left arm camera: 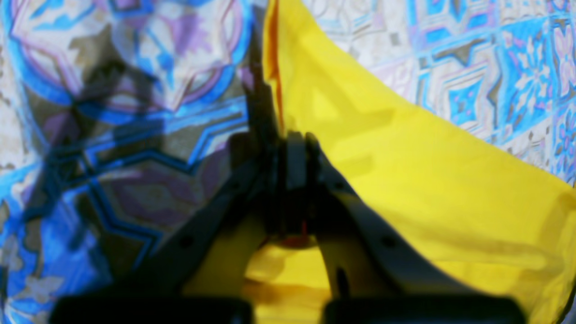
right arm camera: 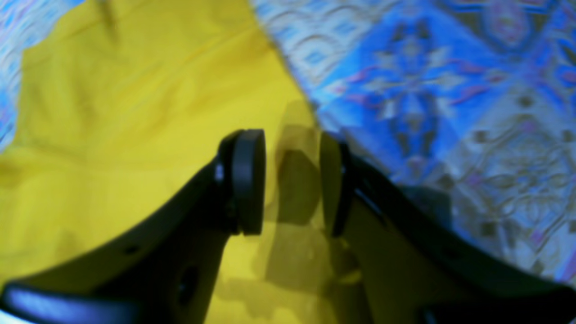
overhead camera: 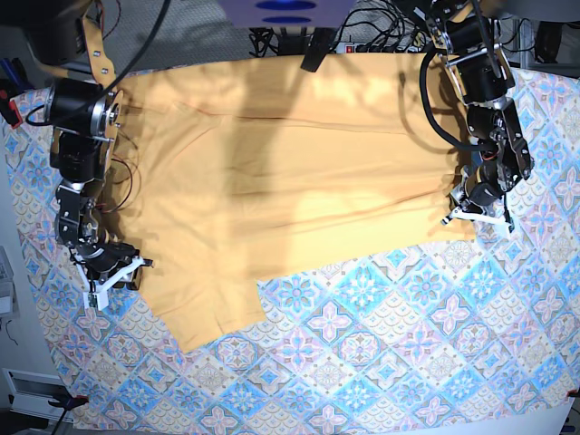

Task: Fold the T-shirt properly
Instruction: 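Hold the side edges with both grippers and adjust the grip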

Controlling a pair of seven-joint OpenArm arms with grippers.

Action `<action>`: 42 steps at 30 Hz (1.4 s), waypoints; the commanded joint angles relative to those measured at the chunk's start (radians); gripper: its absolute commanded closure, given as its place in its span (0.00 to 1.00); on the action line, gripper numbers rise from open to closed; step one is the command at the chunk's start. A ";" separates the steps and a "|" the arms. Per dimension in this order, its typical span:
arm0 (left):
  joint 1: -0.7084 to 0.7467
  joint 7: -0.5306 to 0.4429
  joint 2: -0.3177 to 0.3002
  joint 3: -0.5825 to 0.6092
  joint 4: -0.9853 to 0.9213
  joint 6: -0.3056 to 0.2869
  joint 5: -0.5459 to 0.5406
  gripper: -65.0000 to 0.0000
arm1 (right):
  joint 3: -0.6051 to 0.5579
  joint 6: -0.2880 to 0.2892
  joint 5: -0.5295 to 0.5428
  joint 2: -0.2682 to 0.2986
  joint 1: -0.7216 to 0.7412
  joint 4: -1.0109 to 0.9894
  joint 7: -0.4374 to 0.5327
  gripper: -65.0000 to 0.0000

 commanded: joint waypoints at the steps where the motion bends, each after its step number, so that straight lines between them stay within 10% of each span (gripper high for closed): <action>1: -0.017 -0.011 -0.015 -0.002 0.018 -0.005 -0.005 1.00 | -0.001 0.007 0.006 0.009 0.028 -0.010 0.033 0.69; 26: -0.018 -0.011 -0.015 -0.002 0.018 -0.005 -0.005 1.00 | -0.005 0.007 0.003 0.031 -0.060 -0.082 0.098 0.69; 34: -0.018 -0.011 -0.015 -0.002 0.018 -0.005 -0.005 1.00 | -0.005 0.115 0.003 0.029 -0.063 -0.079 0.035 0.95; 42: -0.020 -0.011 -0.016 -0.002 0.018 -0.005 -0.005 1.00 | 0.002 0.142 0.005 0.029 -0.115 0.021 0.009 0.99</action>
